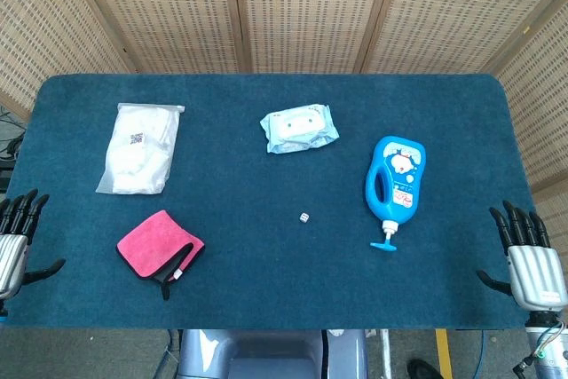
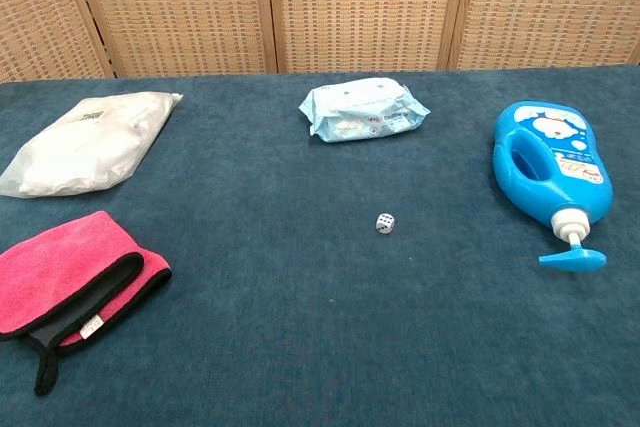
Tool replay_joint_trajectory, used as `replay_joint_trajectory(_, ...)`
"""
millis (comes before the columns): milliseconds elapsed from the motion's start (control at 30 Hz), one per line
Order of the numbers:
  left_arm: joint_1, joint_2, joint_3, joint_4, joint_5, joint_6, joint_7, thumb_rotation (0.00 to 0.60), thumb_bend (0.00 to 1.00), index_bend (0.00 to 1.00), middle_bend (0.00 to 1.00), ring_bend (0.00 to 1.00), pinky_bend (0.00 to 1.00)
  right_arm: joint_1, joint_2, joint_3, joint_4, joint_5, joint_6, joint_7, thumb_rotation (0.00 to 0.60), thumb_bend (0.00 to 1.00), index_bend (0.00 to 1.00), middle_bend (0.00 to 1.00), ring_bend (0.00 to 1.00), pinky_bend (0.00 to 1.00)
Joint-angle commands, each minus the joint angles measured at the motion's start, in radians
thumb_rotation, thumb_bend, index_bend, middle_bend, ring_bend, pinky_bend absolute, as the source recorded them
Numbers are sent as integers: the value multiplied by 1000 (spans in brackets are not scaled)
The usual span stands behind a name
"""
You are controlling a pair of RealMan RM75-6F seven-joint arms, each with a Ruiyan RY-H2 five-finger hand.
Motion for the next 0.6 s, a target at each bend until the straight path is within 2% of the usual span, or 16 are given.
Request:
replay_joint_trajectory(33,0,-1,0,1,-1,-1,2,600,0,0,0,0,0,1,-1,-1,2,1,-3,-1,600,0,0,0,0,0)
replay_joint_trajectory(233,3,2,3,-5,4,5,-1,600,0,0,0,0,0,4,-1,-6,-1,-7,-9,-2,600,0,35,0,0,0)
replay_joint_trajectory(367,7,3,1,-6,5,14,-8,600,0,0,0,0,0,34,-2,-3,-11,-12,-56,11,600,0,54,0,0,0)
replay_joint_trajectory(600,-4,-3,-7,-3,-17,-11,5,600,0,0,0,0,0,203,38,62,-64,37,-298,12,600,0,104,0,0,0)
